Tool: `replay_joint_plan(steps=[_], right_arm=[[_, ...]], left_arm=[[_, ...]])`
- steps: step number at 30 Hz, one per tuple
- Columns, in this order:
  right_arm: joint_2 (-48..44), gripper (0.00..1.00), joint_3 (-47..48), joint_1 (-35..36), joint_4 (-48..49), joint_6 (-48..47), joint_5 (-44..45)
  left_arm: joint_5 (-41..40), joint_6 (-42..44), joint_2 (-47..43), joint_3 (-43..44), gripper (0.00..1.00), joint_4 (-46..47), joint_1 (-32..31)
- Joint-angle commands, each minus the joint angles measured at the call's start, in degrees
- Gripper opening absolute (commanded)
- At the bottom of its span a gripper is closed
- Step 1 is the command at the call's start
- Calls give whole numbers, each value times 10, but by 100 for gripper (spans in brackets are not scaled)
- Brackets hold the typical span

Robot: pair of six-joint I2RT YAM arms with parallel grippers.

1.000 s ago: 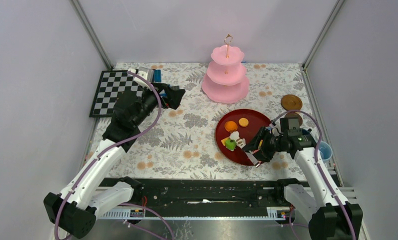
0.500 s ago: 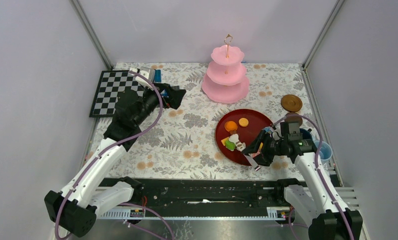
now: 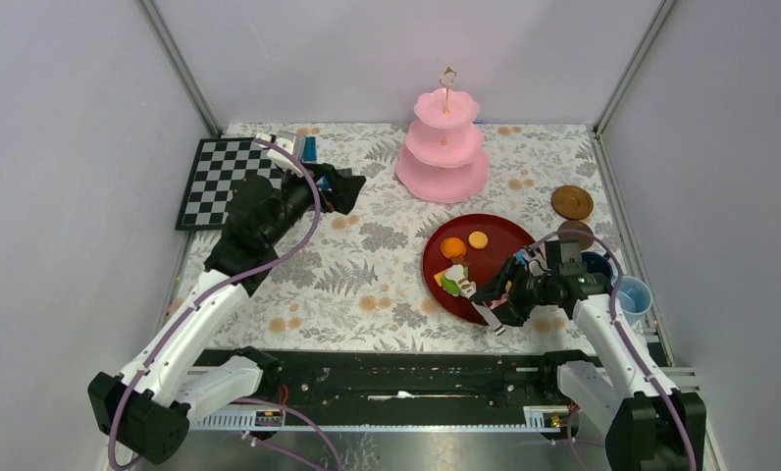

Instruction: Serve the afternoon tea

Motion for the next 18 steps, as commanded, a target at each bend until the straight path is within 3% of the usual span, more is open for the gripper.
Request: replay_joint_plan(steps=[1,8,18], right_arm=[[14,63,-8,0,43,13,-29],[35,59,-7,0,64,11,-32],[20,37,7,0,39,4,-11]], left_arm=[[11,-6,2,24,99,30,-2],[11,-5,2,24,99,31,-2],[10,-4,5,24,99,30,-2]])
